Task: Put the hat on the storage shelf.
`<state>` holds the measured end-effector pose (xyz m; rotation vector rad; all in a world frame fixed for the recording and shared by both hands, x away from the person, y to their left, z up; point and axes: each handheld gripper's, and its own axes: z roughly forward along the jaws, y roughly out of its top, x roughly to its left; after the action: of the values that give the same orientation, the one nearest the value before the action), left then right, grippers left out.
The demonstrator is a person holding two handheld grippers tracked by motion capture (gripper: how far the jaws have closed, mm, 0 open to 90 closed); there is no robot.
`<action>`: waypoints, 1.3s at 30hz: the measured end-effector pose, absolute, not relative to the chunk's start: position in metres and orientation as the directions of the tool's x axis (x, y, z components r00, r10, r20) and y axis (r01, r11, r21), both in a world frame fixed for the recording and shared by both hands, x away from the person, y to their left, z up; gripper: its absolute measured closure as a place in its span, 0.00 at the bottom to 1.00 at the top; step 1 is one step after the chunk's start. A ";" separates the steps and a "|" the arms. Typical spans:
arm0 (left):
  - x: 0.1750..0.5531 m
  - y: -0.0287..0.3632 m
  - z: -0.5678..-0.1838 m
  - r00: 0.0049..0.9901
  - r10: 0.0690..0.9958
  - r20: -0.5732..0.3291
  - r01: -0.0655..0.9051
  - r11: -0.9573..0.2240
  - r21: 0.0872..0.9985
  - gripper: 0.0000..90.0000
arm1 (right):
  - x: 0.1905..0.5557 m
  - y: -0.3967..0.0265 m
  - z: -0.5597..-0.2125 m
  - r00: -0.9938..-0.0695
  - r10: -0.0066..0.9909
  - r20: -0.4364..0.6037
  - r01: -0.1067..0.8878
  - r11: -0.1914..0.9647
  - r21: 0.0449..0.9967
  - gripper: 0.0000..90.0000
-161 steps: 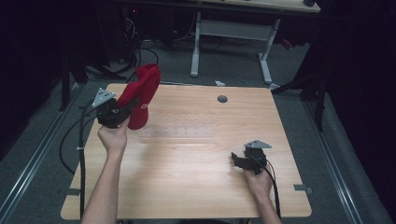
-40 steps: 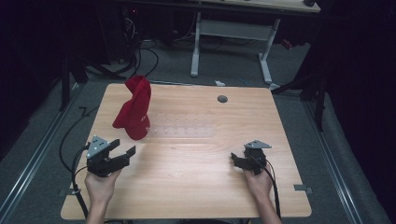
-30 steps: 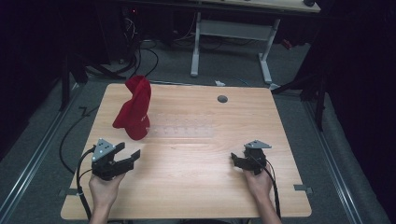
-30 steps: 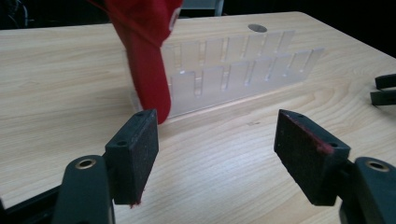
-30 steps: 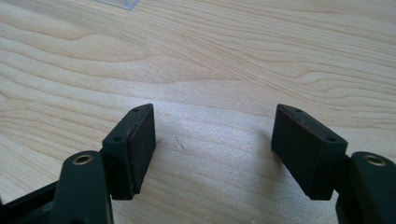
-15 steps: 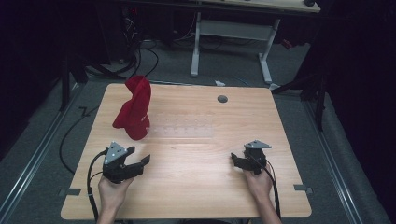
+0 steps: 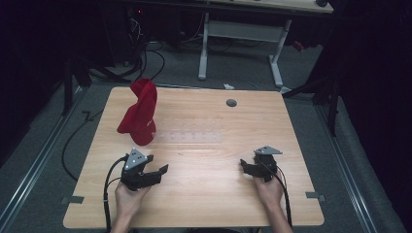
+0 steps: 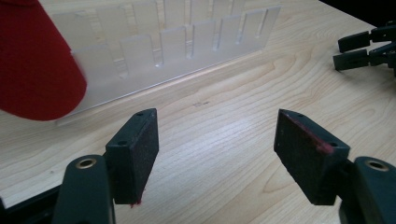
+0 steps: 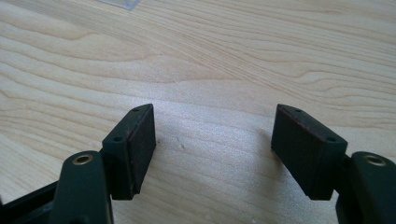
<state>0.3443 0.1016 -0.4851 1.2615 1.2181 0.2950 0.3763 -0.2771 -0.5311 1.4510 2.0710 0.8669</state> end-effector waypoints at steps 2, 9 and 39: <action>0.345 0.099 -0.487 0.403 0.746 -0.530 0.428 0.358 0.830 0.35 | 0.376 -0.277 -0.531 -0.335 0.942 -0.017 0.649 0.243 0.720 0.34; 0.349 0.091 -0.494 0.405 0.737 -0.541 0.443 0.359 0.822 0.35 | 0.376 -0.277 -0.531 -0.335 0.942 -0.017 0.649 0.243 0.720 0.34; 0.375 0.056 -0.537 0.367 0.817 -0.444 0.477 0.245 0.844 0.35 | 0.376 -0.277 -0.531 -0.338 0.941 -0.016 0.649 0.246 0.720 0.34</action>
<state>0.3749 0.0556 -0.5375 1.3975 1.2725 0.3489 0.3760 -0.2767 -0.5311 1.4479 2.0747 0.8689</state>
